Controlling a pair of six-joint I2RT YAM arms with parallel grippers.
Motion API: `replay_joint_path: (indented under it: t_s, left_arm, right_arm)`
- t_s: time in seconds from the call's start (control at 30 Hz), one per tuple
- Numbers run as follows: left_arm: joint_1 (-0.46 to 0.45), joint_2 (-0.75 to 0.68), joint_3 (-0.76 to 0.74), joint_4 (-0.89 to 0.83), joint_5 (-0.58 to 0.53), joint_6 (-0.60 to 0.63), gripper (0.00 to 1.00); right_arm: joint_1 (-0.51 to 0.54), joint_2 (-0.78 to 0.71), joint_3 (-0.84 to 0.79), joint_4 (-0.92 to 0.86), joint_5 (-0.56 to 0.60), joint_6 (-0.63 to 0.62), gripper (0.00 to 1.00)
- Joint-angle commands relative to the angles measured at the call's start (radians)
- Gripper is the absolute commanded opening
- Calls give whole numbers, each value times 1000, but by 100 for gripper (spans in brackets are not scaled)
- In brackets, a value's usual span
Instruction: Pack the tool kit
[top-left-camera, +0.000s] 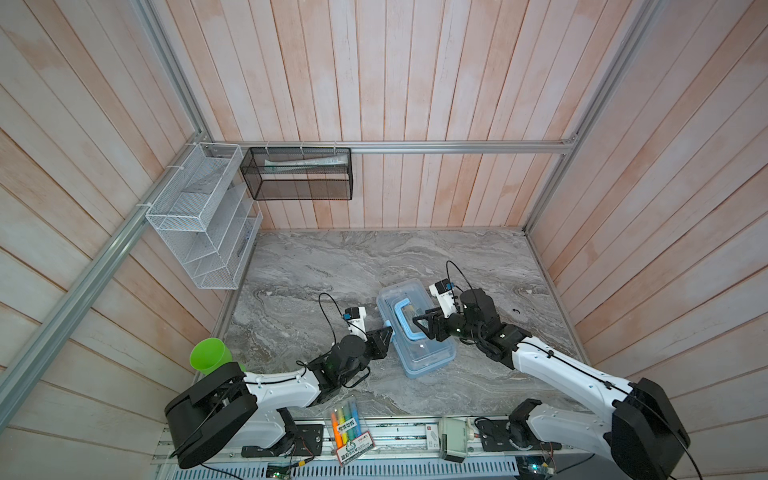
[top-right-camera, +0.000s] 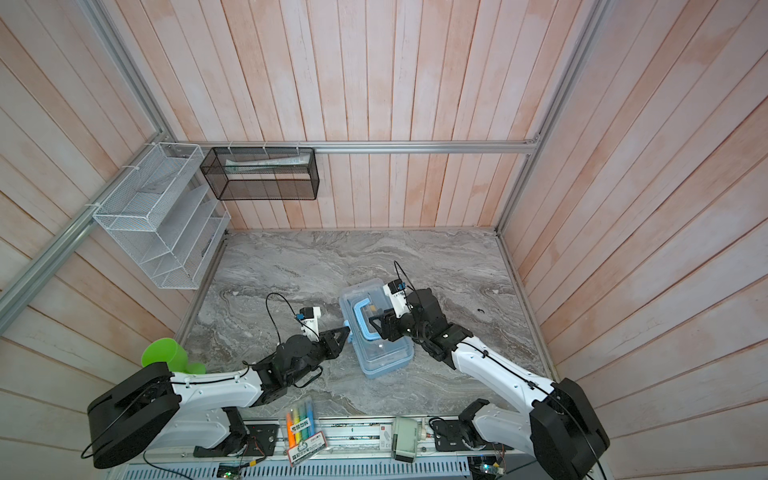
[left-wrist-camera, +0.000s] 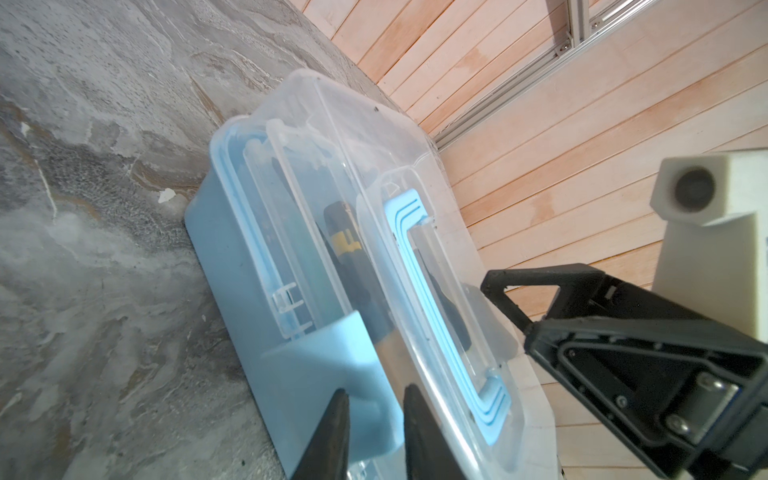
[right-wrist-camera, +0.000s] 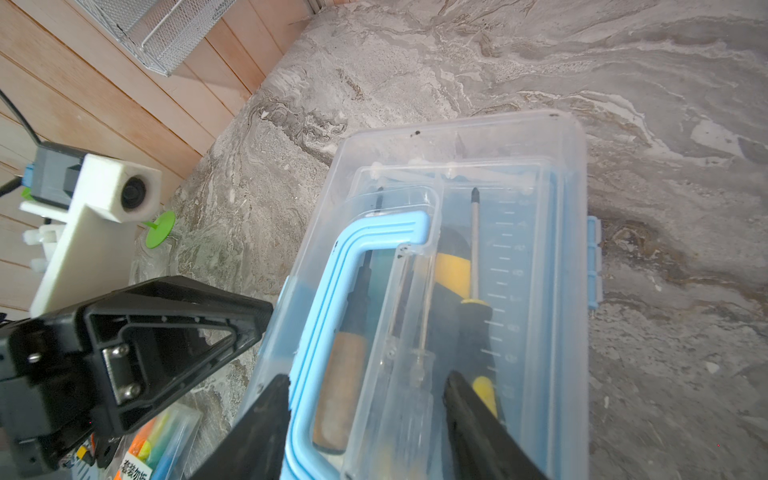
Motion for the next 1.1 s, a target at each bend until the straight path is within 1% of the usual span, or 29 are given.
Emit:
replay_joint_path:
  t_s: [0.0,0.17,0.33,0.53,0.73,1.0,1.07]
  left_arm:
    - [-3,26,28,-40,19,16,25]
    - [-19,58,74,-135,1,24,23]
    - [-19,81,85,-165,0,16,24]
    - [-19,86,132,-259,-3,32,24]
    - [-19,89,127,-249,-6,30,24]
    - [-19,100,145,-203,18,43,24]
    - [-19,93,157,-244,8,42,24]
  right_arm:
    - [-3,24,-45,-113,4,20,61]
    - [-3,22,-48,-116,5,23,61]
    - [-2,23,-48,-112,5,22,61]
    - [-2,27,-49,-109,6,22,61]
    - [-3,33,-50,-104,1,25,61]
    - [-2,30,-49,-105,2,25,61]
    - [-1,29,-47,-106,3,25,61]
